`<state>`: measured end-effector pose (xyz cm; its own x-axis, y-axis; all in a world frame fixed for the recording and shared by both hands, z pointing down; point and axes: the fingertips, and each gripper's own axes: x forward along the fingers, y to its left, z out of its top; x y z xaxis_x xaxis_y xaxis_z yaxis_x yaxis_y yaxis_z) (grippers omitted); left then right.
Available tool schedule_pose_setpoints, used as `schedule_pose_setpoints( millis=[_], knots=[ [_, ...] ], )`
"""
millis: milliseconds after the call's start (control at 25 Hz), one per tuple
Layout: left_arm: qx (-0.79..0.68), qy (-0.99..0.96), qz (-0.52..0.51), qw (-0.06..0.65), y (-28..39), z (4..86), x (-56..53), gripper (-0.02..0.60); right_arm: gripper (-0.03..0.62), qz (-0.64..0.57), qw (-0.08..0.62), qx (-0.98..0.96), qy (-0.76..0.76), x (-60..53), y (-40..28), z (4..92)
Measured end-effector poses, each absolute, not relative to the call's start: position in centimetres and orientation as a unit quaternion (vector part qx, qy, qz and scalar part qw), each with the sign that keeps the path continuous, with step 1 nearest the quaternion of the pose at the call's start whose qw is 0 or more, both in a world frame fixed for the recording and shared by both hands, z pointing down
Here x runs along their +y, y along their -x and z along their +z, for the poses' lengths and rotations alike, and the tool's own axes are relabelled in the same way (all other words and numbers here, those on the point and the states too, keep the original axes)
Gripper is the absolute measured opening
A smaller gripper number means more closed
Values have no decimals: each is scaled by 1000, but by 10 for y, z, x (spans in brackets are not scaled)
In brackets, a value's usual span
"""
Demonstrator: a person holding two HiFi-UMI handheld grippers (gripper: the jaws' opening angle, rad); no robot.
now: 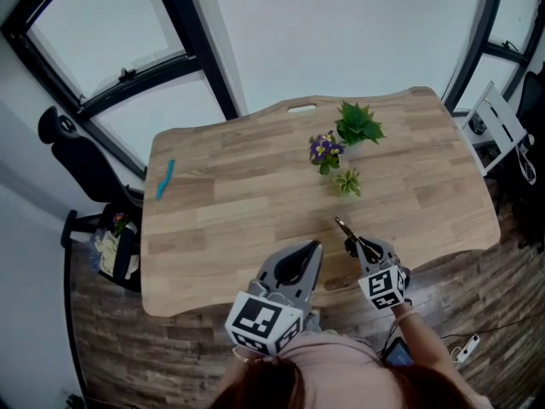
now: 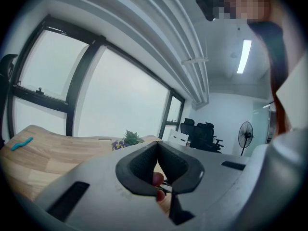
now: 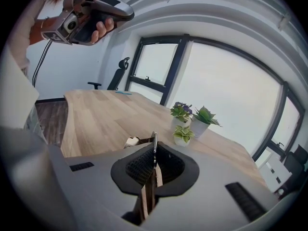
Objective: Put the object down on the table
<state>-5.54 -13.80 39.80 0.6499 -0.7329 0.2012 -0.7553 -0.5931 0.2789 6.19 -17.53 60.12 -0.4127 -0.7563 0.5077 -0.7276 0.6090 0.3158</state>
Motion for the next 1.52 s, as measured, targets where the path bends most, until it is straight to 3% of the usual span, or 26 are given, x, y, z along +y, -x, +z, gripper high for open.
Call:
schedule_pose_setpoints(
  millis=[1520],
  knots=[
    [-436,-880,37,188,78,409,-129,2,2,-56,399,-816,-416,-190,-49,661]
  ],
)
